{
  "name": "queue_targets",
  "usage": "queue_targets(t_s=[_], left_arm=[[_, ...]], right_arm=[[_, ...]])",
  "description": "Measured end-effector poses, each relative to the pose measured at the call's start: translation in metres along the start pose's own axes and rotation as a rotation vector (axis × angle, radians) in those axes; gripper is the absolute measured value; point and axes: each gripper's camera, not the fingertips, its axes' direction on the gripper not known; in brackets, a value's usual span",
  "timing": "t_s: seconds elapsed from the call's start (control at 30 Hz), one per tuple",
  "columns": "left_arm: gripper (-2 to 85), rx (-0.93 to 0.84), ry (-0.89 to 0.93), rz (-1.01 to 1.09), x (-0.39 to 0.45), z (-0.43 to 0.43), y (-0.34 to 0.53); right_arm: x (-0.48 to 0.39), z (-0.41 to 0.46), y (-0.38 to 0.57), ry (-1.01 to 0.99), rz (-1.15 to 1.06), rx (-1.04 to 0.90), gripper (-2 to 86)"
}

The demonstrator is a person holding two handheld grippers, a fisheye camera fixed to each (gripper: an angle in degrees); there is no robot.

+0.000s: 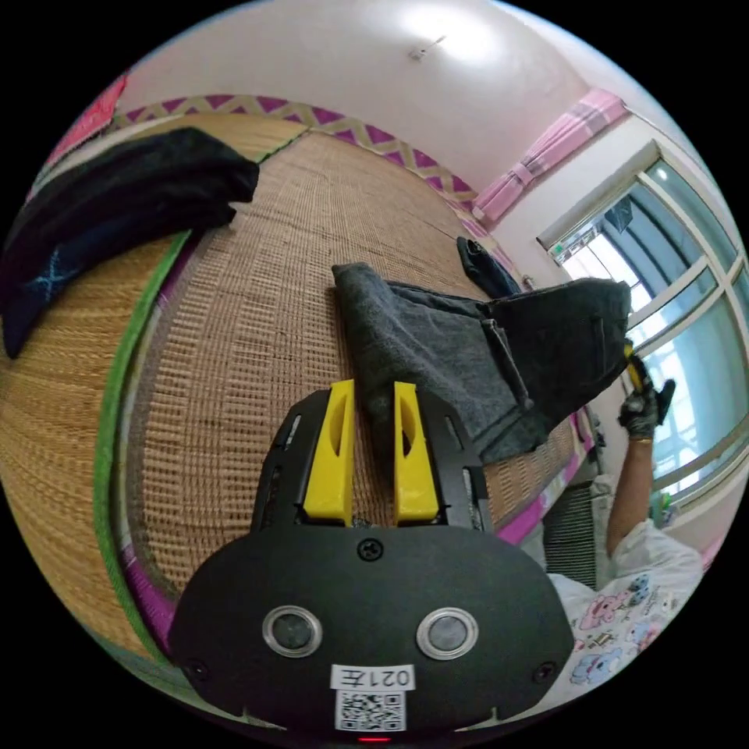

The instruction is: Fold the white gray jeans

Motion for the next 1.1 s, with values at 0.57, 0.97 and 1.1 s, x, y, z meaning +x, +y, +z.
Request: queue_targets(t_s=[0.57,0.97,1.1], left_arm=[[-0.9,0.023,0.007,0.194,0.091,0.064,-0.048],[4.4,0.052,-0.23,0.485,0.203,0.107,0.005],[8.8,-0.032,-0.143,0.696,0.288,0.162,0.028]], right_arm=[[0.188,-0.06,-0.017,-0.221,0.454,-0.032,2.3],[0.024,-0.058,-0.023,0.402,-0.217,-0.138,8.4],[-0.067,0.029,-0.017,0.382,-0.423,-0.259,10.1]])
